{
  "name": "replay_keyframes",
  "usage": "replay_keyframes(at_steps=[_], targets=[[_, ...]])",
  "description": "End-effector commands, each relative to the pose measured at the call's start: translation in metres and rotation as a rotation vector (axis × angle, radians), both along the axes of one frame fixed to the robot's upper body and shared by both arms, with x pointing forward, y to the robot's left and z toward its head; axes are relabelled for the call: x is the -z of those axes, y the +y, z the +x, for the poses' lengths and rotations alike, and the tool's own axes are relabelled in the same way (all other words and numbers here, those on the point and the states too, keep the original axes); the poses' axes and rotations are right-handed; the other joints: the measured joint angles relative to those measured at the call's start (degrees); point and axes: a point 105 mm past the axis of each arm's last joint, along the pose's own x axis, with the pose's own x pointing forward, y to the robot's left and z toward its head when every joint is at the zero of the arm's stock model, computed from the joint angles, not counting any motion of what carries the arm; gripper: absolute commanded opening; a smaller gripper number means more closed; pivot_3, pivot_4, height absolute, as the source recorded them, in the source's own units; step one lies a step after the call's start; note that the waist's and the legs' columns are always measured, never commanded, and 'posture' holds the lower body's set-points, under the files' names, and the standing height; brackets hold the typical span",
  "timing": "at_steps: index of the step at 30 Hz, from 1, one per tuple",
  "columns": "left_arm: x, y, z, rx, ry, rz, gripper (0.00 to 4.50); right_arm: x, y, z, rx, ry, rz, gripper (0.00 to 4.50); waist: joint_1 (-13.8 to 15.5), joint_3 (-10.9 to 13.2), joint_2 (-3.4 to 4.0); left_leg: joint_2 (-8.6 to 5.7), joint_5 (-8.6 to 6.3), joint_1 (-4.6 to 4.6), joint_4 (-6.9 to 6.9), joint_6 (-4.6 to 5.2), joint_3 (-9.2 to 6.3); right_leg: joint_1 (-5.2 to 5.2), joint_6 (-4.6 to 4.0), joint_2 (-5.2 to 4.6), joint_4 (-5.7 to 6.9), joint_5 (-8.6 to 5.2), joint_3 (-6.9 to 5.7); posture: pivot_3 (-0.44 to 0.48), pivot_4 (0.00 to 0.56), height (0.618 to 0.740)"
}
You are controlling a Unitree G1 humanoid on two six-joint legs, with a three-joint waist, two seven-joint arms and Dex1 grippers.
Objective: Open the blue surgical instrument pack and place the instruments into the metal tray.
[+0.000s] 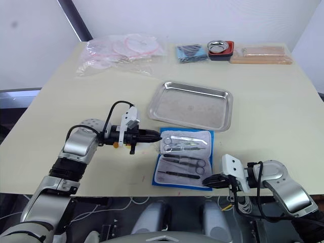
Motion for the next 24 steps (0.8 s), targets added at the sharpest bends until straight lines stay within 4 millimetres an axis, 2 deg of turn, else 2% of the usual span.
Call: replay_keyframes(at_steps=[1,2,5,6,7,8,10,11,13,15,20,23,24], targets=[[0.004,0.008,-0.002,-0.004,0.017,0.01,0.63,0.004,-0.004,-0.005,0.0,0.038,-0.024,0.0,0.0,0.0,-0.02,0.01,0.0,0.0,0.0,0.0,0.0,0.0,0.0,0.0,0.0,0.0,0.0,0.0,0.15,0.74],[0.004,0.01,-0.001,-0.002,0.01,0.016,0.63,0.003,-0.003,-0.004,0.005,0.036,-0.02,0.0,0.0,0.0,-0.03,0.02,0.0,0.0,0.0,0.0,-0.01,0.0,0.0,0.0,0.0,0.0,-0.02,0.0,0.15,0.74],[0.002,0.014,0.002,-0.005,-0.003,0.021,0.66,0.002,-0.004,-0.005,0.009,0.053,-0.023,0.72,0.0,0.0,-0.05,0.01,0.0,0.0,0.0,0.0,-0.01,0.0,0.0,0.0,0.0,0.0,-0.02,0.0,0.15,0.74],[0.001,0.015,0.002,-0.002,-0.006,0.019,0.66,0.002,-0.004,-0.005,0.01,0.058,-0.022,1.2,-0.1,0.0,-0.07,0.01,0.0,0.0,-0.01,0.0,-0.01,0.0,0.0,0.0,0.0,0.0,-0.02,0.0,0.15,0.74],[0.001,0.015,0.001,0.004,-0.007,0.017,0.66,0.001,-0.004,-0.005,0.012,0.059,-0.019,1.98,-0.1,0.1,-0.08,0.02,0.0,0.01,0.0,0.0,0.0,0.0,0.0,0.01,0.0,0.0,0.0,0.0,0.15,0.74],[-0.001,0.016,0.0,0.014,-0.014,0.015,0.66,0.0,-0.004,-0.005,0.015,0.058,-0.017,2.21,-0.1,0.1,-0.11,0.03,0.0,0.02,0.0,0.0,0.0,0.0,0.0,0.01,0.0,0.0,0.0,0.0,0.15,0.74],[-0.004,0.018,-0.001,0.024,-0.028,0.009,0.66,-0.002,-0.004,-0.005,0.023,0.054,-0.007,3.2,-0.3,0.1,-0.16,0.04,0.0,0.04,0.0,0.0,0.01,0.0,0.0,0.04,0.01,0.0,0.02,0.0,0.15,0.74],[-0.006,0.019,-0.002,0.029,-0.038,0.0,0.66,-0.004,-0.004,-0.005,0.029,0.044,0.004,3.32,-0.3,0.1,-0.16,0.04,0.0,0.05,0.0,0.0,0.01,0.0,0.0,0.04,0.01,0.0,0.02,0.0,0.15,0.74],[-0.013,0.02,-0.005,0.049,-0.056,-0.025,0.66,-0.01,-0.005,-0.004,0.035,0.028,0.019,4.44,-0.4,0.1,-0.18,0.08,0.0,0.06,0.01,0.0,0.01,0.0,0.02,0.04,0.02,0.0,0.02,0.0,0.15,0.74],[-0.018,0.021,-0.009,0.07,-0.068,-0.043,0.66,-0.013,-0.007,-0.005,0.034,0.021,0.023,4.44,-0.5,0.1,-0.2,0.09,0.0,0.06,0.01,0.0,0.01,0.0,0.02,0.04,0.02,0.0,0.02,0.0,0.15,0.74],[-0.036,0.022,-0.02,0.128,-0.11,-0.076,0.66,-0.036,-0.012,-0.004,0.049,-0.022,0.08,4.44,-0.2,0.2,-0.31,0.11,0.0,-0.11,0.01,0.0,0.01,-0.13,0.01,-0.06,-0.02,0.0,0.0,0.0,0.15,0.74],[-0.044,0.022,-0.03,0.179,-0.139,-0.063,0.66,-0.057,-0.009,0.004,0.068,-0.085,0.162,4.44,0.2,0.2,-0.32,0.08,0.0,-0.78,0.03,0.0,-0.07,-0.76,0.01,-0.08,0.02,0.02,-0.08,0.0,0.15,0.74],[-0.045,0.023,-0.033,0.194,-0.146,-0.055,0.9,-0.063,-0.007,0.007,0.077,-0.1,0.192,4.48,0.2,0.3,-0.34,0.08,0.01,-0.84,0.03,-0.01,-0.07,-0.82,0.01,-0.08,0.03,0.02,-0.08,0.0,0.15,0.74]])
